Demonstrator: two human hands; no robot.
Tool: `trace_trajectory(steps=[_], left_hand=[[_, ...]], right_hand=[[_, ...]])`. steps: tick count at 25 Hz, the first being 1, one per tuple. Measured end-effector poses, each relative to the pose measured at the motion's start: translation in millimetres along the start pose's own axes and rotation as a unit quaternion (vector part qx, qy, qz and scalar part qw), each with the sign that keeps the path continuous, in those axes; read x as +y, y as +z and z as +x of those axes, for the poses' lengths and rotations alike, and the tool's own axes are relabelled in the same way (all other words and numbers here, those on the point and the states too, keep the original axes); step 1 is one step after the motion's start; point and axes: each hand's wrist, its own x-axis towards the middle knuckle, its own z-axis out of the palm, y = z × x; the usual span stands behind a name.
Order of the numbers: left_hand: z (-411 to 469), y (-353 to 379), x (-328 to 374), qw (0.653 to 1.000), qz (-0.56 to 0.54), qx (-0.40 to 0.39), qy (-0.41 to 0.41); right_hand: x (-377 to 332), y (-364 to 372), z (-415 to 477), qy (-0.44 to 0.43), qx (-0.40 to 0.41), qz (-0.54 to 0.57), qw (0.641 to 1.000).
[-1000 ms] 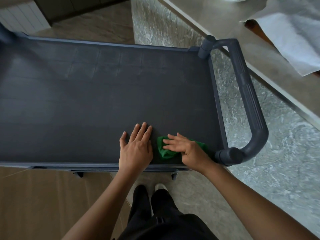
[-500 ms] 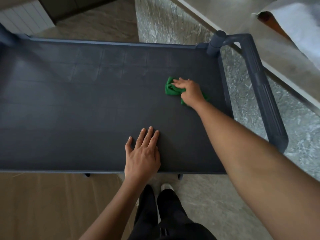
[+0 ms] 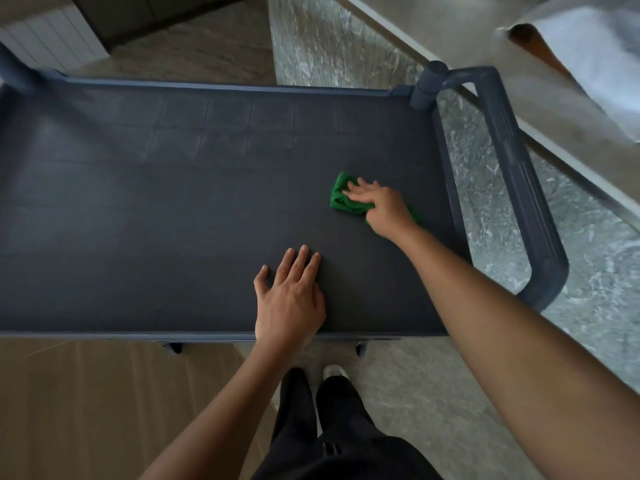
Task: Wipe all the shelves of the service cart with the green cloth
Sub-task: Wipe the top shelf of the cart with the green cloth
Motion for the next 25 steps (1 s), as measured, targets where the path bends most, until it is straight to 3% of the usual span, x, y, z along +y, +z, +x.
trace_trajectory(steps=[9,17,25], left_hand=[[0.5,2.6,-2.0,1.0,-0.005,-0.001,0.006],[-1.4,3.0,-4.7,1.0,-0.001,-0.007,0.011],[-1.8,0.5,-3.4,1.0,-0.013,-0.009,0.02]], right_hand=[[-14.1,37.0,-144.6,-0.052,-0.056,0.046,0.996],[-8.4,19.2,-170.0,-0.094,-0.121,0.014,0.988],[-3.7,2.8,-191.9,-0.08,-0.025,-0.124,0.989]])
